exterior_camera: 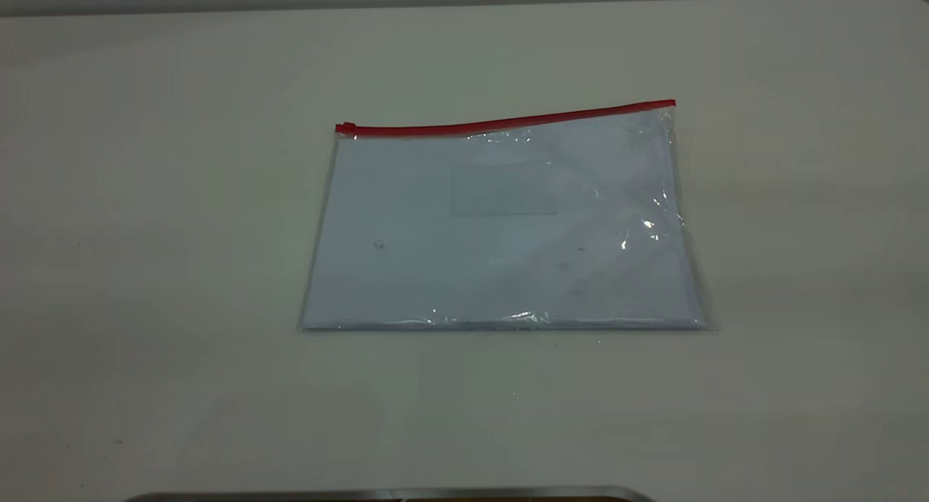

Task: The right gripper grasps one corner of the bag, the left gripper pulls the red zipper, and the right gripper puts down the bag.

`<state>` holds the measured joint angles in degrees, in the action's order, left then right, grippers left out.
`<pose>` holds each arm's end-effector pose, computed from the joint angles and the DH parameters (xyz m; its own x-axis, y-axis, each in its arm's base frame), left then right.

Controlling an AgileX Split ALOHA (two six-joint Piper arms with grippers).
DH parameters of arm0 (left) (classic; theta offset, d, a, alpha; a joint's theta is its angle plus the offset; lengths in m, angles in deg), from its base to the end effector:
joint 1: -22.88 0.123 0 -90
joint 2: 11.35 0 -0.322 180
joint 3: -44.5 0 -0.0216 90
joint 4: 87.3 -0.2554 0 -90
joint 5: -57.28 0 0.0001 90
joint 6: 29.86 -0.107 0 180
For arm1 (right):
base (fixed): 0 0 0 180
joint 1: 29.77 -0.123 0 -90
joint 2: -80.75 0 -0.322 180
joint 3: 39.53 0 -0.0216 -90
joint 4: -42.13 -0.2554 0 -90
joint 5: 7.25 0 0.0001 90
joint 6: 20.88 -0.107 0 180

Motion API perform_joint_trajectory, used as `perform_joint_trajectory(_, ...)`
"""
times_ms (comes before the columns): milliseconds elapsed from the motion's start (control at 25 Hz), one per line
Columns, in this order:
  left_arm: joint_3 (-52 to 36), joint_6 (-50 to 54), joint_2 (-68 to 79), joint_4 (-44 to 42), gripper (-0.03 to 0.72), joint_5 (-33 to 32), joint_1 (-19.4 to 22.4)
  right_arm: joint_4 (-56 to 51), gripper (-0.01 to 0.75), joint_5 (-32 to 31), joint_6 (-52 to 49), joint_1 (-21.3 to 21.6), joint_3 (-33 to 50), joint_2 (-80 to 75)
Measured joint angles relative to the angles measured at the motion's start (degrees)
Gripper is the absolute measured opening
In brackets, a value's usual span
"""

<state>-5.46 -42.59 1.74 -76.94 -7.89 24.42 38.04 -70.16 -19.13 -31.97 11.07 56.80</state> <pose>-0.0120 -0.0178 0.2661 -0.5922 0.1272 -0.7957 0.1902 0.9816 0.0154 0.0181 0.0075 0.2639 -0.7357 -0.0263 -0.6768 -0.0798 0.9957 0.0481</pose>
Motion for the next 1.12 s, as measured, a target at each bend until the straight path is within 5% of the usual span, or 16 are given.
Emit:
perform_joint_trajectory(280, 0.0, 0.0, -7.2, 0.05, 0.276, -0.64, 0.0, -0.19, 0.358, -1.42, 0.0, 0.0, 0.0, 17.67)
perform_joint_trajectory(1120, 0.0, 0.06, -7.27, 0.05, 0.276, -0.64, 0.0, -0.21, 0.358, -1.9, 0.0, 0.0, -0.05, 17.98)
